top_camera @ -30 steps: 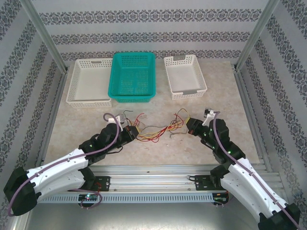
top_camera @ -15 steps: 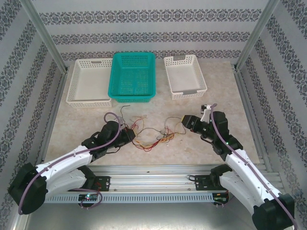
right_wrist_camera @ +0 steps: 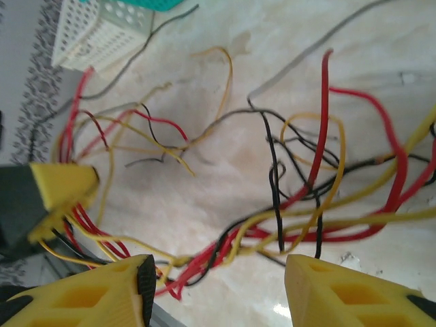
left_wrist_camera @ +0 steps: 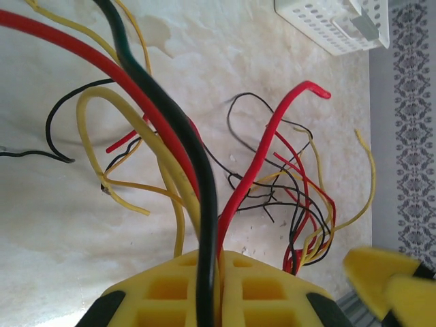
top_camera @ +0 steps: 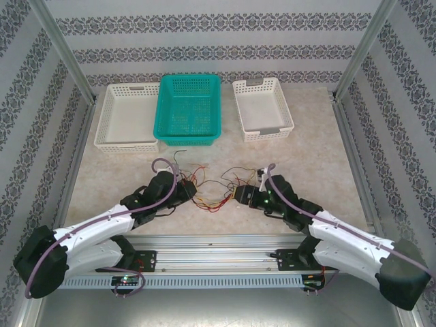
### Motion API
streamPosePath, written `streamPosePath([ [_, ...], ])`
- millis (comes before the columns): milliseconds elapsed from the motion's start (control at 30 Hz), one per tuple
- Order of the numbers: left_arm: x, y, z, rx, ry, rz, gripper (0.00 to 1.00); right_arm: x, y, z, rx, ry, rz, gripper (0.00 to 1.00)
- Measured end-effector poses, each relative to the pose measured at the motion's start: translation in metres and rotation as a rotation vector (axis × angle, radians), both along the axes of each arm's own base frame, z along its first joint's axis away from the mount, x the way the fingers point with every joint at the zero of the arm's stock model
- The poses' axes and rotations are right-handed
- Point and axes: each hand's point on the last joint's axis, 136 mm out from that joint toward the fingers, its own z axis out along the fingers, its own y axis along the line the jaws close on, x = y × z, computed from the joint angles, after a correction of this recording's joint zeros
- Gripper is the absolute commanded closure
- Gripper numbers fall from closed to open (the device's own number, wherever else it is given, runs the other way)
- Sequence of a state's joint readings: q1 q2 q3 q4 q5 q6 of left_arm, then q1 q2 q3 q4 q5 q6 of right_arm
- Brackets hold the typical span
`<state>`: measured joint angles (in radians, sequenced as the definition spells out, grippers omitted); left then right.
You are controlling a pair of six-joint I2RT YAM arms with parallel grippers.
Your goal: Untangle the cables
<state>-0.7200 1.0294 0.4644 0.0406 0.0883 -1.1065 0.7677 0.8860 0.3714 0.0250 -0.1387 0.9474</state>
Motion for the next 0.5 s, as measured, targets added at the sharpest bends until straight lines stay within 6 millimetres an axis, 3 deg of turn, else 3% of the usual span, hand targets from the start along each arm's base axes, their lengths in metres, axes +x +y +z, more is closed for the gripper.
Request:
streamPosePath([
  [133, 0.005, 0.001, 0.009, -0.025, -0.027, 0.045, 1.0, 0.002, 0.003, -0.011, -0.016, -0.001, -0.043, 0.51],
  [300, 0.006, -0.006, 0.018, -0.065, -0.049, 0.063, 1.0, 0.007, -0.005, -0.046, -0.08, 0.062, -0.105, 0.53],
  [500, 0.005, -0.014, 0.021, -0.11, -0.063, 0.072, 1.0, 0.021, 0.004, -0.05, -0.062, 0.035, -0.143, 0.54],
])
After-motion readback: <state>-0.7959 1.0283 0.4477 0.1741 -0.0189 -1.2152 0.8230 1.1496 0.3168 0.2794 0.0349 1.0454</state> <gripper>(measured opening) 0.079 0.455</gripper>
